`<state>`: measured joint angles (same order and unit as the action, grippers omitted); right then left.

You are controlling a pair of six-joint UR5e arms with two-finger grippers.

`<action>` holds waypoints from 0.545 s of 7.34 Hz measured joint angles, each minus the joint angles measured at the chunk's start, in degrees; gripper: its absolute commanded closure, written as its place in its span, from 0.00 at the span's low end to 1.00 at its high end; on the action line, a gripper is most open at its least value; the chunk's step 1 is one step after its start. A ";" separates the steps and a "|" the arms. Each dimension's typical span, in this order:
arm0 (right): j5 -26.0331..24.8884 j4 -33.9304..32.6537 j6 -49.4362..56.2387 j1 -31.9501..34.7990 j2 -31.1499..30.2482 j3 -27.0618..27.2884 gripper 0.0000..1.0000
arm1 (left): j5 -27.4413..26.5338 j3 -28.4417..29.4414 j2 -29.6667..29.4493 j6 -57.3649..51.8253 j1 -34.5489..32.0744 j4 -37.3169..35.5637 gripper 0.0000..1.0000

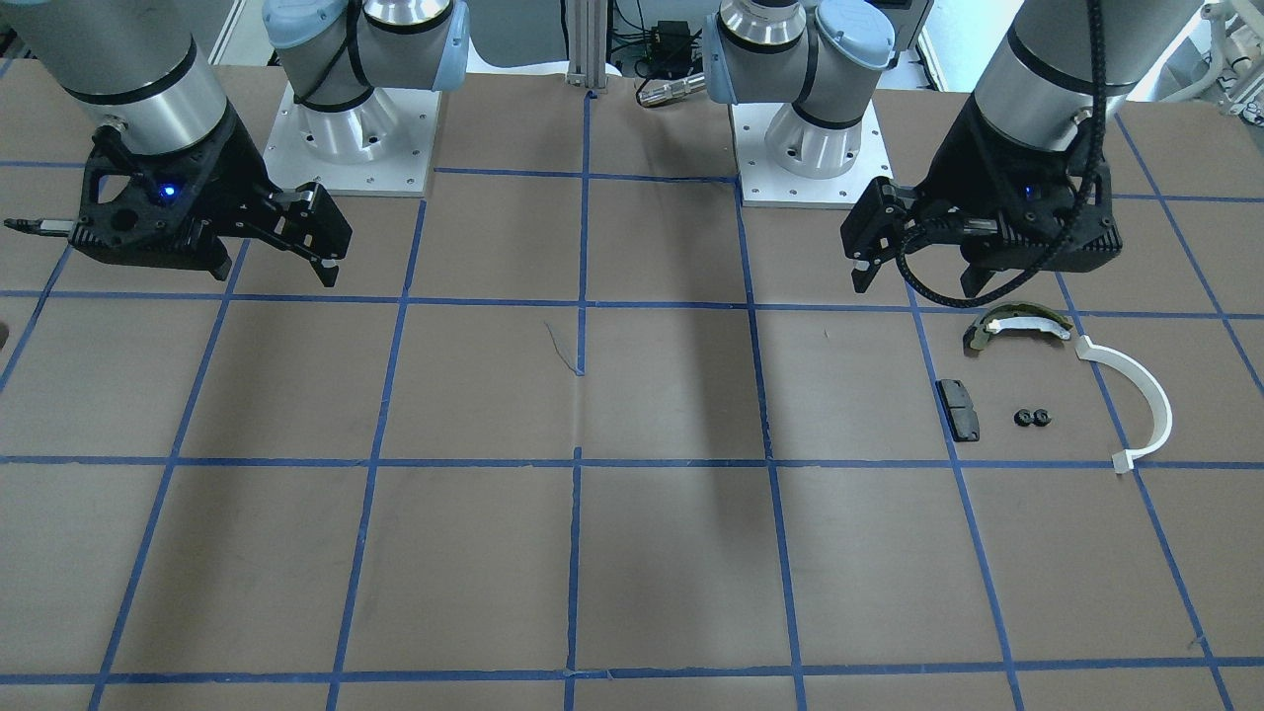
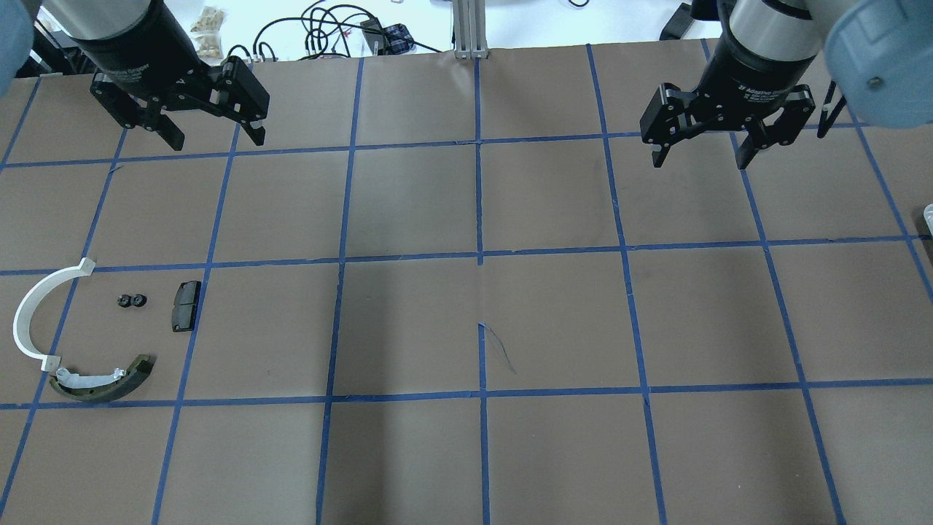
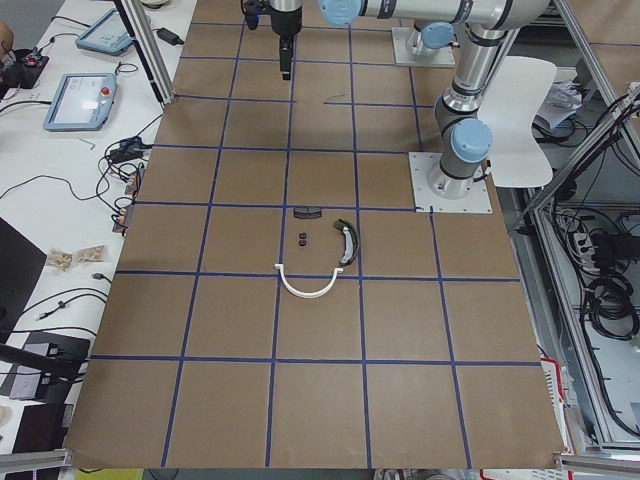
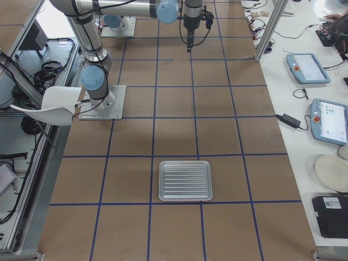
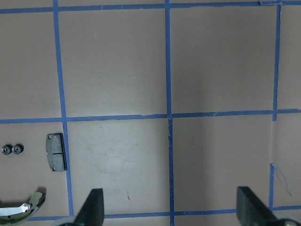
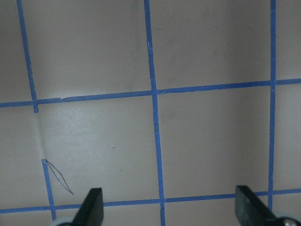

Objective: Place bearing gear from tray to pile

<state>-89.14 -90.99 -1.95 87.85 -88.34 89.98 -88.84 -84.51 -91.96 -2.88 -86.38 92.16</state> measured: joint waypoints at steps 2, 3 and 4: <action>0.34 -0.13 -0.36 -0.46 0.06 -0.13 0.00 | -0.08 -3.43 2.47 2.14 -0.08 -1.89 0.00; 0.80 -0.10 -0.53 -0.56 -0.01 -0.36 0.00 | -0.06 -3.82 2.52 3.46 -0.13 -2.47 0.00; 1.16 -0.59 -0.58 -0.56 -0.18 -0.56 0.00 | 0.09 -3.81 2.32 4.87 -0.22 -2.73 0.00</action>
<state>-87.98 -91.59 -2.53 87.28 -88.53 89.42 -88.76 -88.33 -89.65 1.99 -86.60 89.43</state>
